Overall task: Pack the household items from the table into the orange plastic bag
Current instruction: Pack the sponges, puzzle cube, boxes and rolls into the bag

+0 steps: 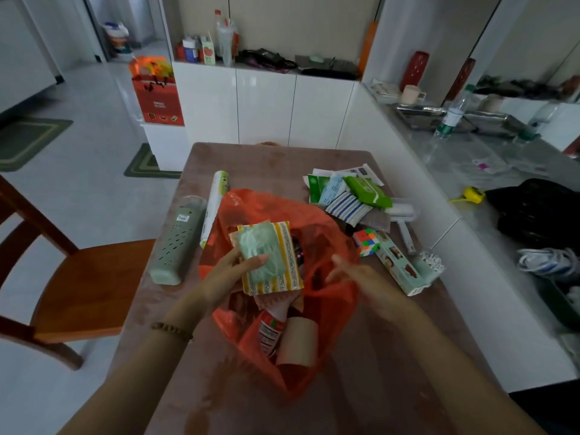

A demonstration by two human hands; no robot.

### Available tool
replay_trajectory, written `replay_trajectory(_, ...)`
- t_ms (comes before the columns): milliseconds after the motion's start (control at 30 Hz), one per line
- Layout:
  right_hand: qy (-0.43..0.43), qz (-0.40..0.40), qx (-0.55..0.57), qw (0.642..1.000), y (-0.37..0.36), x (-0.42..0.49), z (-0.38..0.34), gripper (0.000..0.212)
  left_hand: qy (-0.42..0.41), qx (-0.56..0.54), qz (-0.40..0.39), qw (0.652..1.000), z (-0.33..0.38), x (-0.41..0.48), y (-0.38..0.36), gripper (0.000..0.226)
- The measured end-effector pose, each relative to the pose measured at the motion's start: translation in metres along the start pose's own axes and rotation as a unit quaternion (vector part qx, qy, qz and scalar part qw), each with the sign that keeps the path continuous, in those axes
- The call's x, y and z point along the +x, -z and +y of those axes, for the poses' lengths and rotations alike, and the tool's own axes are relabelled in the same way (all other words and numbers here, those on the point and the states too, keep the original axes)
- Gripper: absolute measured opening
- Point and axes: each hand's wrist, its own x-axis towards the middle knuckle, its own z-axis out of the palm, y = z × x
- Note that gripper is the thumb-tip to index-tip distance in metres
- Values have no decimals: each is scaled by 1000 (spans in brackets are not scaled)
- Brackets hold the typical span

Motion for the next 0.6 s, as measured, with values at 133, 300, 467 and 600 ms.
replay_trajectory(133, 24, -83, 224, 971, 46, -15, -25, 68, 6, 33, -69, 997, 11, 5, -14, 80)
replay_trajectory(300, 97, -118, 319, 935, 52, -27, -31, 65, 51, 88, -148, 984, 21, 19, -21, 70)
replay_trajectory(467, 223, -81, 362, 901, 75, -35, -78, 41, 95, 192, -112, 970, 18, 49, -50, 23)
replay_trajectory(600, 235, -92, 236, 938, 70, -33, -95, 42, 115, 231, -111, 960, 5, 81, -79, 56)
